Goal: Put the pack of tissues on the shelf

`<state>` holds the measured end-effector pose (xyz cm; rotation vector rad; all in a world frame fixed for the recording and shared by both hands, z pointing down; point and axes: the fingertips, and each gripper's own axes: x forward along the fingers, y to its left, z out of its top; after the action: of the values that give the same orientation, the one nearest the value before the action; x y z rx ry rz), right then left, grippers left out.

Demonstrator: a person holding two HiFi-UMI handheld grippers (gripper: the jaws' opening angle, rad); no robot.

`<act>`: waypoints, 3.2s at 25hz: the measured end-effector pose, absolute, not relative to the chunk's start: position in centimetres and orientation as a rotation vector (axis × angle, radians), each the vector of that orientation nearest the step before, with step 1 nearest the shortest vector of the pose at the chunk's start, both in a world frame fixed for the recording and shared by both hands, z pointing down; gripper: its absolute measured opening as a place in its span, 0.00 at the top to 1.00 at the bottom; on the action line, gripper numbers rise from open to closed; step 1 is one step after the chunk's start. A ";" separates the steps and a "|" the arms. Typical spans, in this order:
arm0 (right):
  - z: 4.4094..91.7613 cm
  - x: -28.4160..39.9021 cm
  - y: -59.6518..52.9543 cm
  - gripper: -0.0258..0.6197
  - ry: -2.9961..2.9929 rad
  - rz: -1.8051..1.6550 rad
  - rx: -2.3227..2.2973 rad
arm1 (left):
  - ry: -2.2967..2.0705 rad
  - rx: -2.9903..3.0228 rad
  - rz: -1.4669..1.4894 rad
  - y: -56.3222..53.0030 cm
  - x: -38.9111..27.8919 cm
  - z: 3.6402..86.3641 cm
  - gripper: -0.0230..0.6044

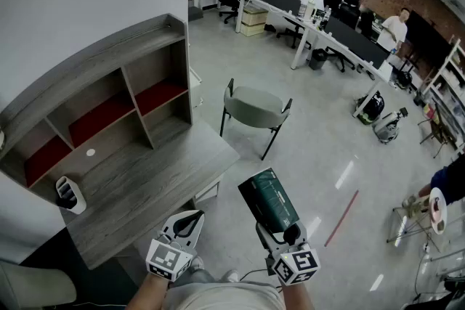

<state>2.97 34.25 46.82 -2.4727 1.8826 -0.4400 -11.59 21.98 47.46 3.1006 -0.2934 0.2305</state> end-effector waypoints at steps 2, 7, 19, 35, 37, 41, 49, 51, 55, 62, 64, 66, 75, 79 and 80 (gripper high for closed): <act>46.9 2.8 33.2 0.36 1.881 -0.444 -2.474 | -0.299 3.089 0.226 20.8 -11.8 47.5 0.94; 47.0 2.2 30.4 0.36 1.885 -0.445 -2.482 | -0.297 3.079 0.222 18.1 -12.4 47.8 0.94; 48.0 0.8 22.3 0.36 1.855 -0.484 -2.463 | -0.277 3.058 0.250 10.4 -14.4 49.8 0.94; 48.4 16.7 9.5 0.36 2.091 -0.514 -2.300 | -0.556 2.999 0.276 0.6 0.0 49.5 0.94; 48.2 18.8 7.5 0.36 2.156 -0.506 -2.263 | -0.616 2.989 0.269 -0.6 2.1 49.1 0.94; 48.5 21.7 3.5 0.36 2.288 -0.511 -2.161 | -0.754 2.950 0.263 -3.0 5.0 49.0 0.94; 49.3 22.9 -2.8 0.36 2.498 -0.542 -1.956 | -0.999 2.845 0.309 -5.9 6.0 49.5 0.94; 49.4 22.7 -3.9 0.36 2.528 -0.551 -1.923 | -1.041 2.826 0.317 -6.1 5.7 49.5 0.94; 49.8 21.2 -6.1 0.36 2.574 -0.571 -1.867 | -1.106 2.787 0.326 -7.0 4.1 49.7 0.94; 50.6 16.8 -9.9 0.36 2.628 -0.580 -1.832 | -1.119 2.785 0.329 -9.5 0.5 49.7 0.94; 50.8 15.6 -11.2 0.36 2.620 -0.588 -1.835 | -1.115 2.782 0.327 -10.5 -0.7 49.7 0.94; 50.8 14.4 -12.5 0.36 2.614 -0.580 -1.846 | -1.104 2.783 0.324 -11.5 -1.8 49.8 0.94; 51.3 11.1 -18.4 0.36 2.558 -0.550 -1.952 | -1.030 2.805 0.323 -15.4 -5.3 50.5 0.94; 52.5 10.8 -20.6 0.36 2.525 -0.557 -2.040 | -1.004 2.808 0.330 -17.0 -6.2 51.0 0.94; 52.7 10.7 -21.1 0.36 2.516 -0.555 -2.063 | -0.999 2.808 0.331 -17.3 -6.4 51.1 0.94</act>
<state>10.72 -21.10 52.74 -2.0633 2.5162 -0.5555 -6.42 -17.31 51.13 2.8078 -0.9988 0.3306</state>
